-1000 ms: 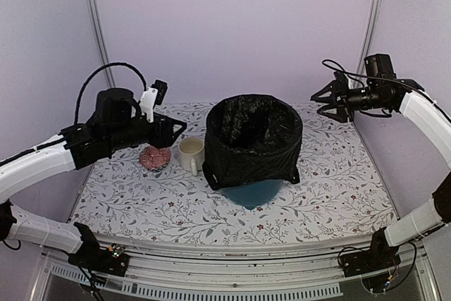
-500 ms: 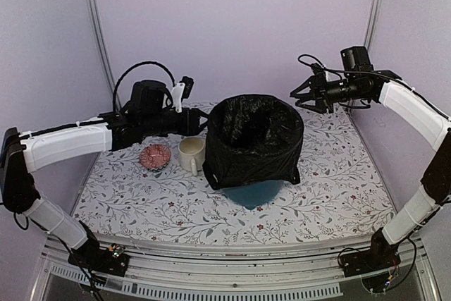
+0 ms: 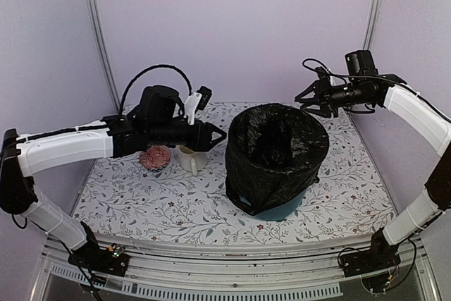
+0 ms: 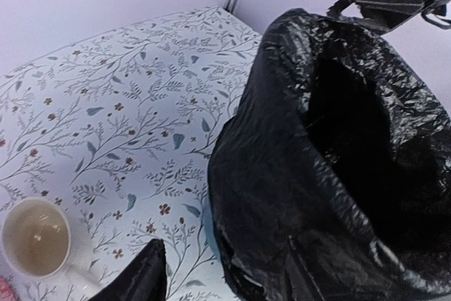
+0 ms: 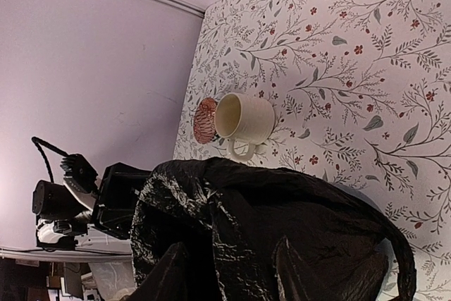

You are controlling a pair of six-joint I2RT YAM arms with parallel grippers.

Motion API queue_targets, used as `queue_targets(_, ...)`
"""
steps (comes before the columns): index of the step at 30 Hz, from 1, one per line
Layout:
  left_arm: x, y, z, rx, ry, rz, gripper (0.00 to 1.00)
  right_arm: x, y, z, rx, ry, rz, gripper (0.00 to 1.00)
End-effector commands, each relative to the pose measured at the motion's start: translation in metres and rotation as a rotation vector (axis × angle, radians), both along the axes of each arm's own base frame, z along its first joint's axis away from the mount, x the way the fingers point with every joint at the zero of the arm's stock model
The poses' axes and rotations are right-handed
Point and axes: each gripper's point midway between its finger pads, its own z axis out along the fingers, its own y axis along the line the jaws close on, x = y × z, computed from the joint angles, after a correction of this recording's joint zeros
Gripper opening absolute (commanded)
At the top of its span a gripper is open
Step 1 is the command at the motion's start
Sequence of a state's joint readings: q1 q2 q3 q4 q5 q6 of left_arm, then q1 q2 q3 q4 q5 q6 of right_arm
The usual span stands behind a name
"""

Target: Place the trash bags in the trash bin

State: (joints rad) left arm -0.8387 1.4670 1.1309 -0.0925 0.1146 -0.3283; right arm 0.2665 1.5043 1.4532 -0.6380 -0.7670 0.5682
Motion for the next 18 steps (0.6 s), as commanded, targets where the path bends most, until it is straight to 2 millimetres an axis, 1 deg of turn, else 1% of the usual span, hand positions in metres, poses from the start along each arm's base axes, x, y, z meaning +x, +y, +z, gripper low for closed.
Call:
queue_targets(1,-0.009,0.031,0.025,0.062,-0.010,0.066,0.58,0.006,-0.031,0.019,-0.008,-0.053,-0.093,0.45)
queue_targets(3,-0.016,0.040,0.029,0.101,0.007,0.063,0.59,0.013,-0.051,0.015,-0.034,-0.040,-0.163,0.46)
queue_targets(5,-0.023,0.045,0.036,0.116,0.012,0.042,0.60,0.018,-0.068,0.001,-0.076,-0.010,-0.214,0.45)
queue_targets(6,-0.027,0.045,0.045,0.114,0.007,0.030,0.60,0.019,-0.074,-0.008,-0.114,0.000,-0.229,0.44)
queue_targets(7,-0.030,0.045,0.049,0.119,0.007,0.016,0.60,0.019,-0.080,-0.018,-0.155,0.014,-0.244,0.41)
queue_targets(10,-0.036,0.043,0.065,0.142,0.010,-0.026,0.58,0.010,-0.089,-0.051,-0.243,0.047,-0.240,0.32)
queue_targets(13,-0.043,0.037,0.080,0.181,0.003,-0.077,0.51,-0.005,-0.088,-0.078,-0.256,0.095,-0.211,0.24)
queue_targets(14,-0.046,0.034,0.084,0.195,0.001,-0.100,0.47,-0.009,-0.085,-0.082,-0.250,0.103,-0.201,0.22)
queue_targets(15,-0.049,0.030,0.086,0.214,0.002,-0.122,0.45,-0.014,-0.081,-0.087,-0.250,0.112,-0.187,0.20)
queue_targets(16,-0.052,0.026,0.088,0.232,0.001,-0.144,0.41,-0.016,-0.076,-0.087,-0.246,0.109,-0.173,0.20)
queue_targets(17,-0.057,0.022,0.090,0.249,-0.008,-0.167,0.38,-0.023,-0.069,-0.095,-0.253,0.124,-0.150,0.20)
queue_targets(18,-0.061,0.019,0.092,0.258,-0.022,-0.183,0.37,-0.027,-0.062,-0.100,-0.258,0.130,-0.127,0.16)
